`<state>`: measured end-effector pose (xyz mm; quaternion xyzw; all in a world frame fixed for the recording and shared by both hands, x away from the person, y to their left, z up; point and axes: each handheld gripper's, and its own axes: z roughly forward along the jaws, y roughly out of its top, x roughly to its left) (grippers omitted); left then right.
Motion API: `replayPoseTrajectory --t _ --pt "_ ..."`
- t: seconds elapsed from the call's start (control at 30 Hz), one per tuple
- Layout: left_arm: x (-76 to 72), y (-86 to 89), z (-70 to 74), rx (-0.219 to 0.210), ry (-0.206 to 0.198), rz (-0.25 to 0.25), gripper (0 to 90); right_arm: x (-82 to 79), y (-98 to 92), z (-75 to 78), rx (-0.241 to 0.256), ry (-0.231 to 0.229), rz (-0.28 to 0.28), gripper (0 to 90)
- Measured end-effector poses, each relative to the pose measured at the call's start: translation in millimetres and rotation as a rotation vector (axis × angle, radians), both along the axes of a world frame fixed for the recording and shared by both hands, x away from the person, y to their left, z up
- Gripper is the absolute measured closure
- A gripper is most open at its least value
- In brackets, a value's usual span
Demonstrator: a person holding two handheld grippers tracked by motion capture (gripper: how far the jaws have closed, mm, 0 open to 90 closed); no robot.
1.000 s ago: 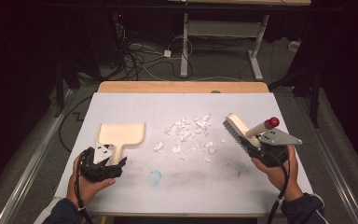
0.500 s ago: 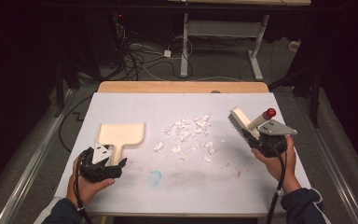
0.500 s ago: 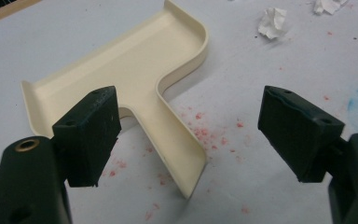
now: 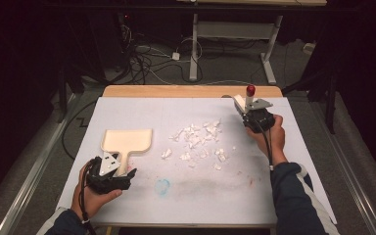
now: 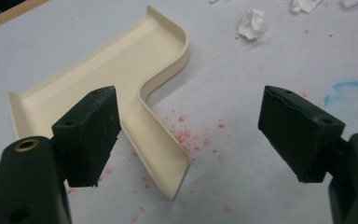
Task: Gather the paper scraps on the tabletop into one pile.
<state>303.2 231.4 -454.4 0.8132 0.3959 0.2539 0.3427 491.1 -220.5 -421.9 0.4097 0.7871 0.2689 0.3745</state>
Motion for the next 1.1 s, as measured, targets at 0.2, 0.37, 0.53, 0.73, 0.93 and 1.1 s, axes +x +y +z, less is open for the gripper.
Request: replayPoseTrajectory --t 0.2,0.37,0.53,0.73,0.93,1.1 --pt "0.4 -1.7 -1.1 0.011 -0.001 -0.006 19.4 26.5 19.1 -13.6 -0.065 -0.005 -0.004 67.8" --pt "1.5 -1.4 -3.2 -0.001 0.01 -0.011 19.4 35.2 29.9 -17.6 -0.019 0.001 0.004 67.9" --pt "2.1 -2.2 -3.5 0.003 0.012 -0.015 19.4 34.2 44.0 -21.2 -0.007 0.026 0.076 67.8" --pt "0.6 -4.9 -3.0 0.01 0.011 -0.03 19.4 29.6 54.1 -20.3 0.018 0.05 0.19 67.7" --pt "1.7 -5.4 -4.3 0.021 0.019 -0.043 19.4 21.0 63.4 -18.9 0.046 0.068 0.304 67.7" --pt "0.5 -7.2 -3.9 0.024 0.015 -0.052 19.4 4.2 67.5 -23.3 0.042 0.072 0.394 67.5"
